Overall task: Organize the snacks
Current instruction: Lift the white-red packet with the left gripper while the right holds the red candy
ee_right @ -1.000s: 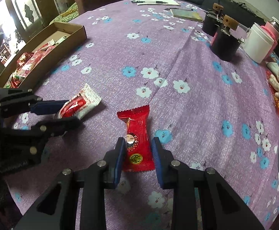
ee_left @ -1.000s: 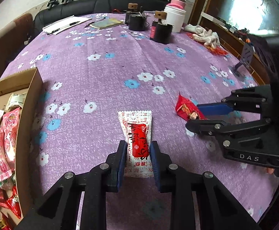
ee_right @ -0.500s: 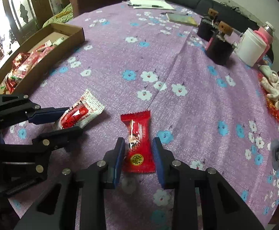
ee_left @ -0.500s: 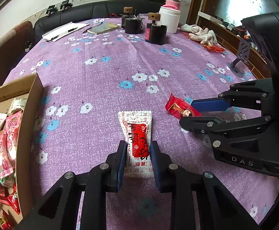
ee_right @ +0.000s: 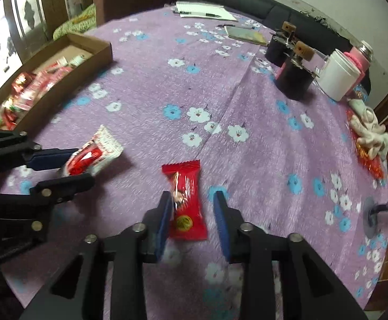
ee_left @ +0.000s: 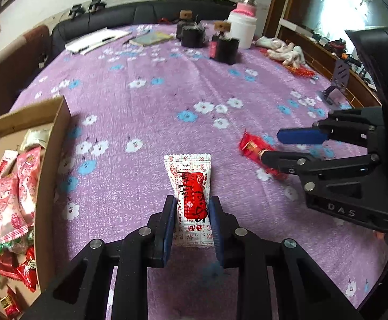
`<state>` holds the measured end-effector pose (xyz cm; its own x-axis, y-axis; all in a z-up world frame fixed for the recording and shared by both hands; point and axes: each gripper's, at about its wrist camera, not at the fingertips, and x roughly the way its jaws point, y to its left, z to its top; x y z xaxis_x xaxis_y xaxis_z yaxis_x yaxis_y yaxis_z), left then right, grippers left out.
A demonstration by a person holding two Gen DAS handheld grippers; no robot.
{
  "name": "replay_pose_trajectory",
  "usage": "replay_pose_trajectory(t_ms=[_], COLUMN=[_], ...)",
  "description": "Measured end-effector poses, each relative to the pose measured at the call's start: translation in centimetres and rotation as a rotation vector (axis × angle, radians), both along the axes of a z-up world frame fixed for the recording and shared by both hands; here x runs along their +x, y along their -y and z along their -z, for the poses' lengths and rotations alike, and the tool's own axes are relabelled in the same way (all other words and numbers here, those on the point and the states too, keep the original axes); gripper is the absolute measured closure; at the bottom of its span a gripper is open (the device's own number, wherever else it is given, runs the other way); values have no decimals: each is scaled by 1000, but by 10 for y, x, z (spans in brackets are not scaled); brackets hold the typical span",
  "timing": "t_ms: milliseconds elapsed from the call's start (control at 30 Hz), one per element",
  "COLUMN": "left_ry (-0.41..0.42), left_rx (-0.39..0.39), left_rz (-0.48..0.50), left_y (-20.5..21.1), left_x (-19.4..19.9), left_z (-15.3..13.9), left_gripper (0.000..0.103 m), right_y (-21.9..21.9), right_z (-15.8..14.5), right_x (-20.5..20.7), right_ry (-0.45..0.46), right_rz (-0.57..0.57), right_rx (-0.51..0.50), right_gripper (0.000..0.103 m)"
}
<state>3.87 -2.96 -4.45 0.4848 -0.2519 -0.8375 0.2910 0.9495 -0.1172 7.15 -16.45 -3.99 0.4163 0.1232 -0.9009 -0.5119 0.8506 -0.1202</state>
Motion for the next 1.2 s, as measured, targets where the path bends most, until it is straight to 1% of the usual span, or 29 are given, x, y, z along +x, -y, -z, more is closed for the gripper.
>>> replay_pose_trajectory(t_ms=[33, 67, 100, 133, 200, 233, 267, 300, 333, 367, 400, 467, 500, 533, 633, 800, 867, 1000, 1200], left_ry=[-11, -25, -25, -25, -42, -51, -61, -69, -75, -87, -91, -80, -72, -65, -80, -70, -66, -26, 43], left_rx=[-2, 1, 1, 7, 17, 16, 20, 24, 27, 27, 24, 19, 22, 23, -34, -52, -65, -49, -33], left_rz=[-3, 1, 3, 3, 15, 19, 32, 42, 51, 64, 62, 64, 66, 63, 49, 32, 28, 31, 39], left_y=[-1, -1, -1, 0, 2, 3, 5, 7, 9, 13, 14, 16, 16, 16, 9, 6, 5, 8, 9], left_x=[3, 6, 7, 9, 13, 14, 15, 15, 16, 16, 16, 15, 14, 13, 15, 11, 9, 1, -15], left_z=[2, 4, 5, 5, 5, 5, 5, 4, 4, 4, 4, 4, 4, 5, 4, 4, 3, -2, -16], left_gripper=[77, 77, 77, 77, 76, 74, 70, 64, 60, 52, 51, 53, 64, 70, 73, 78, 78, 78, 78], right_y=[-3, -5, -7, -9, -11, -10, -10, -9, -9, -9, -9, -9, -8, -8, -5, -3, -2, 0, 1], right_z=[5, 10, 10, 11, 11, 11, 11, 10, 10, 10, 10, 10, 10, 10, 9, 8, 7, 5, -4], right_x=[4, 8, 11, 14, 18, 18, 17, 17, 17, 16, 15, 13, 12, 11, 6, 1, -1, -6, -12], right_ry=[-16, -41, -35, -36, -58, -69, -90, -102, -108, -111, -112, -112, -110, -106, -108, -110, -108, -104, -91], right_rz=[4, 1, -2, -2, -9, -13, -23, -25, -26, -27, -23, -14, -14, -14, -8, -3, -2, -4, -7], right_rx=[1, 13, 23, 10, 16, 19, 34, 43, 46, 49, 52, 67, 71, 75, 92, 108, 110, 112, 131], right_gripper=[62, 61, 59, 57, 57, 62, 67, 77, 81, 82, 83, 84, 84, 84, 84, 84, 84, 84, 84])
